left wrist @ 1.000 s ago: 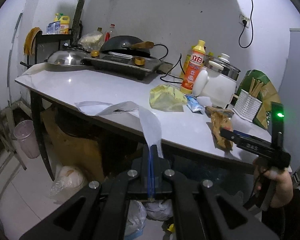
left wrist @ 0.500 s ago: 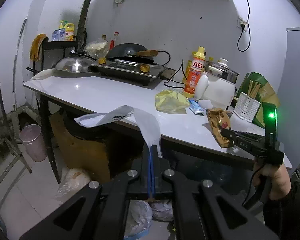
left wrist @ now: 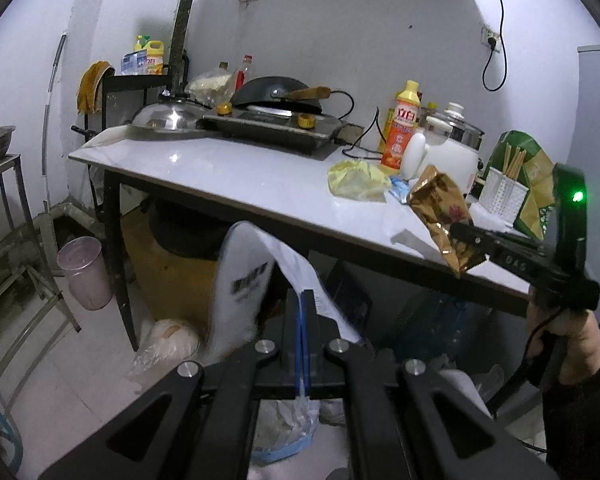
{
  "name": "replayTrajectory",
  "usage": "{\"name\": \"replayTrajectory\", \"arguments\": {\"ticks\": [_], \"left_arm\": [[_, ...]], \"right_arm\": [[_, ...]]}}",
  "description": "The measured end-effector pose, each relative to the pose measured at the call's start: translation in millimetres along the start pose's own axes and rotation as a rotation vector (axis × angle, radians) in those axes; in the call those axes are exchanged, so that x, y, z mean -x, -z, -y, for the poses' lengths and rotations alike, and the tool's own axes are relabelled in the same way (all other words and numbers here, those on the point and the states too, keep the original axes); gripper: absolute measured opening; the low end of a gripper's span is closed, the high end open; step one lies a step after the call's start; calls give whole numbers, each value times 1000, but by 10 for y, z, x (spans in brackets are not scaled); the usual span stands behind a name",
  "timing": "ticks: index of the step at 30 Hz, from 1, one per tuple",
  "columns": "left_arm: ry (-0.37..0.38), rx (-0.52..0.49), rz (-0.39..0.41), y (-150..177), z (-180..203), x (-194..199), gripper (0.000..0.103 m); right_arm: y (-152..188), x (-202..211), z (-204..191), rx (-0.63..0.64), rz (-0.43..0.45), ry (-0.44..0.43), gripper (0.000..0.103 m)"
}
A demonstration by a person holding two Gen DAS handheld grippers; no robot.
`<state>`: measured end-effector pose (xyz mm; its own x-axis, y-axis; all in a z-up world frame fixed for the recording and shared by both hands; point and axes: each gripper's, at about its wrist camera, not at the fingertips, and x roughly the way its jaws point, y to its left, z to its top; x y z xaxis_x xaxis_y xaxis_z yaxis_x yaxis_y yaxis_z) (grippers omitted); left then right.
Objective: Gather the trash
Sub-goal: 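Carry the held wrapper and paper sheet down toward the floor trash bin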
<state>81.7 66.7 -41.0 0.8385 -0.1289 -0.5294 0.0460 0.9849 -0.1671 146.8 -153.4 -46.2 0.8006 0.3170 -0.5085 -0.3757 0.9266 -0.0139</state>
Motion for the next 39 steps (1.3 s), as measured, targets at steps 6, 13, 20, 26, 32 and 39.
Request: {"name": "replayTrajectory", "arguments": {"ticks": [6,13,20,26,32,39], "left_arm": [[-3,6,-51,151,0,-127,0],[-12,3,-114,309,-21,-380,0],[-13,18,-175,495,-67,-653,0],[-9,28,-241,680,-105,-928,0],[-16,39,-302,828,-174,-1216,0],[-6,42,-392,1047,-254,-1652,0]], "right_arm": [[59,66,-250,38,4,-60,2],[218,-8,-433,61,-34,-113,2],[374,-96,-526,75,-70,-156,2],[642,-289,-545,66,-142,-174,2],[883,-561,-490,43,-221,-182,2],[1108,-901,-375,14,-300,-171,2]]}}
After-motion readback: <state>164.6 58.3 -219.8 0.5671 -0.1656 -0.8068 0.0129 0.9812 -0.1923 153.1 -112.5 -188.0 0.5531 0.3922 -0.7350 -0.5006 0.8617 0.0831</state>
